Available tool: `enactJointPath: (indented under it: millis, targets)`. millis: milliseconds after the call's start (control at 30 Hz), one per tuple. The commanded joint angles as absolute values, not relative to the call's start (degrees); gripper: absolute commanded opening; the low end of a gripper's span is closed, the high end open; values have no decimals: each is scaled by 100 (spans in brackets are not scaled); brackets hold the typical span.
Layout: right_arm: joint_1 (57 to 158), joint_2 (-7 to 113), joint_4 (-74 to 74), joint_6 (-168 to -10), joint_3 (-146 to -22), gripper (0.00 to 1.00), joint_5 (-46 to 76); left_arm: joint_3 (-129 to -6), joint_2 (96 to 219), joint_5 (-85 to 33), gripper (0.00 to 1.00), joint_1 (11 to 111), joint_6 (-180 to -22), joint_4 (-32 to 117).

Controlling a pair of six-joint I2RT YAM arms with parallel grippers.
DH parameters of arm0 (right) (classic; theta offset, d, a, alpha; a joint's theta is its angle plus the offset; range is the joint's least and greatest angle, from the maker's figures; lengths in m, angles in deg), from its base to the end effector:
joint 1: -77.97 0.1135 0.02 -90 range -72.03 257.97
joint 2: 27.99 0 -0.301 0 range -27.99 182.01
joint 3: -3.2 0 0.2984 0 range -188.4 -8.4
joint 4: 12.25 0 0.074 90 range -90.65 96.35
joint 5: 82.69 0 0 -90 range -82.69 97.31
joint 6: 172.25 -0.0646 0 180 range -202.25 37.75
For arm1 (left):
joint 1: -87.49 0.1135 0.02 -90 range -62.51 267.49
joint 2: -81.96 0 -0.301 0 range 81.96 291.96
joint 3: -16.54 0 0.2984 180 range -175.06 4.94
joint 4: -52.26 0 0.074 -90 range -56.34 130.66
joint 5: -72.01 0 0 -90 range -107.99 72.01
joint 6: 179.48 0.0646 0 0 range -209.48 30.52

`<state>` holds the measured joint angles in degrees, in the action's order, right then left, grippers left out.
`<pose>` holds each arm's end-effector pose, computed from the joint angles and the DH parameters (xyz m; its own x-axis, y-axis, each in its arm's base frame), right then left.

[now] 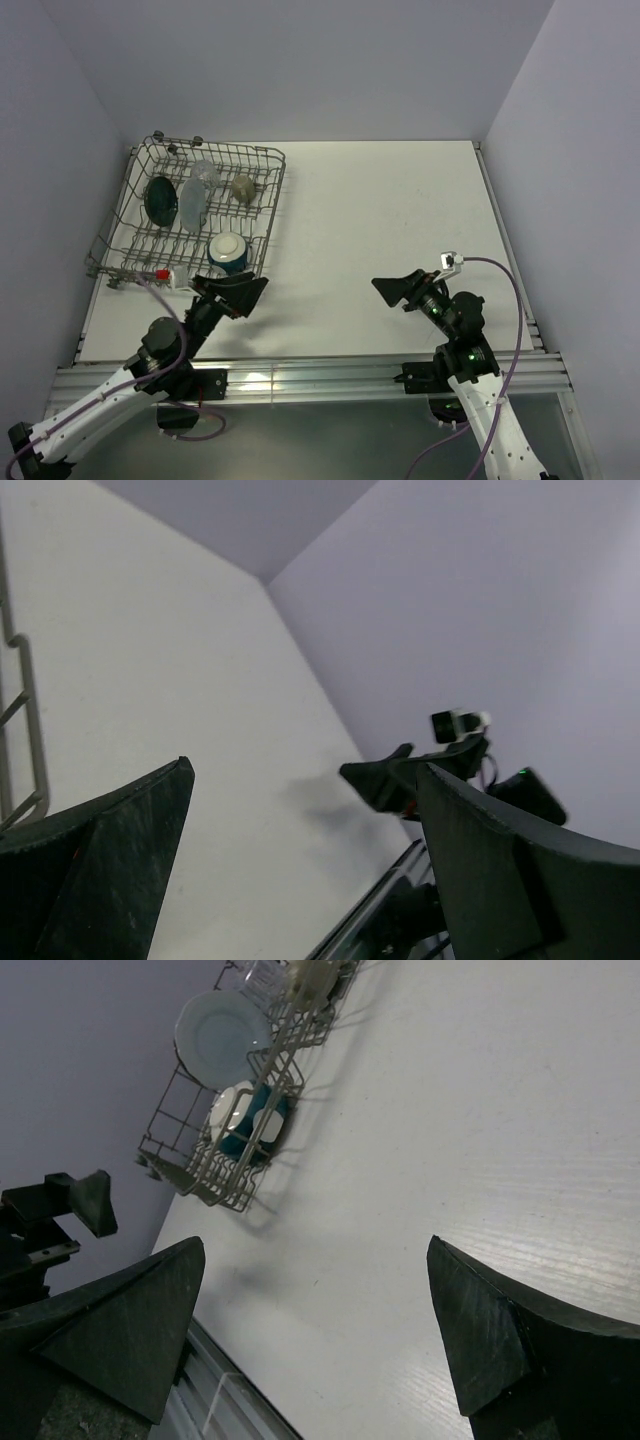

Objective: Load the mixed dishes into the dish rack

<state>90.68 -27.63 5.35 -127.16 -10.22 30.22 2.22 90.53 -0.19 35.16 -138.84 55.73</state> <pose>0.1337 0.0559 0.1723 -0.4650 0.5618 -0.6842 -0.3571 0.5882 0.7256 0.1091 -0.1091 0.2100 -0.3682 -0.7054 -0.6057 0.4451 0.4383 -0.7809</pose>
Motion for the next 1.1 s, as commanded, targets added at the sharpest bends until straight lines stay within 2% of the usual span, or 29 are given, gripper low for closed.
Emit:
enactJointPath:
  millis: [0, 100, 233, 467, 1067]
  targets:
    - [9054, -4504, 138, -12795, -198, 100, 3428, 1003, 8189, -296, 99, 3494, -13949, 5456]
    - [9054, -4504, -29, -12752, -163, 100, 3551, 1135, 7230, -419, 99, 3485, -13861, 5044]
    - [9062, -4504, -354, -12874, -23, 100, 3596, 1170, 7729, -569, 99, 3476, -13948, 5295]
    - [9054, -4496, -417, -13103, 153, 100, 3394, 1426, 7247, -543, 99, 3476, -14212, 5078]
    - [9054, -4504, -328, -13156, 206, 100, 3323, 1426, 7360, -464, 99, 3476, -14283, 4936]
